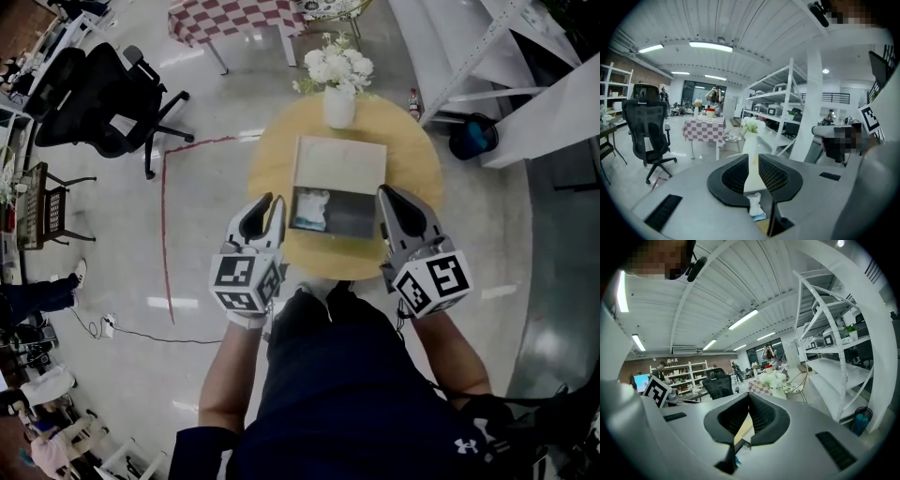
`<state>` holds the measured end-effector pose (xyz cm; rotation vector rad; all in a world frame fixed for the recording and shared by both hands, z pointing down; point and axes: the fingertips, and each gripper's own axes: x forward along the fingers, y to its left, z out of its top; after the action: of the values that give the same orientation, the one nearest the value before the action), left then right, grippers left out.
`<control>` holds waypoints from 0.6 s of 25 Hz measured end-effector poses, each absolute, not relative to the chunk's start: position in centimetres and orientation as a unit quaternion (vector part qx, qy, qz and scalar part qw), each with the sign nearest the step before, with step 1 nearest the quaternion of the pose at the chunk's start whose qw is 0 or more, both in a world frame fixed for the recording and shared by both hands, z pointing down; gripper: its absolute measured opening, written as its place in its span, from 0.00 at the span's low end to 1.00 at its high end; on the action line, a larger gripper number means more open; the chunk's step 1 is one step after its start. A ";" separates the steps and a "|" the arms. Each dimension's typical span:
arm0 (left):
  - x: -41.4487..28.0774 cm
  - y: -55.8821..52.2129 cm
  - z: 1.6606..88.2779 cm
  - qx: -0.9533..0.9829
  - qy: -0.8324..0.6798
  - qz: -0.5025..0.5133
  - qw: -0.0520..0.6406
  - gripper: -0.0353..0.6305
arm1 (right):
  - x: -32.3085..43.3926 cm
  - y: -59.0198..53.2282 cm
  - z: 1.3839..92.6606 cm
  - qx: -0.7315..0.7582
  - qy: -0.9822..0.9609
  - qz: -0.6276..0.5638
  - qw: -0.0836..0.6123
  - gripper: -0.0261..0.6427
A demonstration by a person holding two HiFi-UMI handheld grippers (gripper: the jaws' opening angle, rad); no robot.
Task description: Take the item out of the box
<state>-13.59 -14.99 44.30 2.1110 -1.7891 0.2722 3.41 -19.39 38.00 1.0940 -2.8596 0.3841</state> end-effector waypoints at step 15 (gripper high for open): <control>-13.1 -18.0 53.9 0.758 -0.571 0.164 0.269 0.17 | 4.4 -20.3 42.3 0.417 -0.889 0.178 0.055 0.06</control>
<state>-13.11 -17.97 53.93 2.0434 -1.5396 0.4430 4.45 -20.30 42.27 1.2675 -2.7006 0.5398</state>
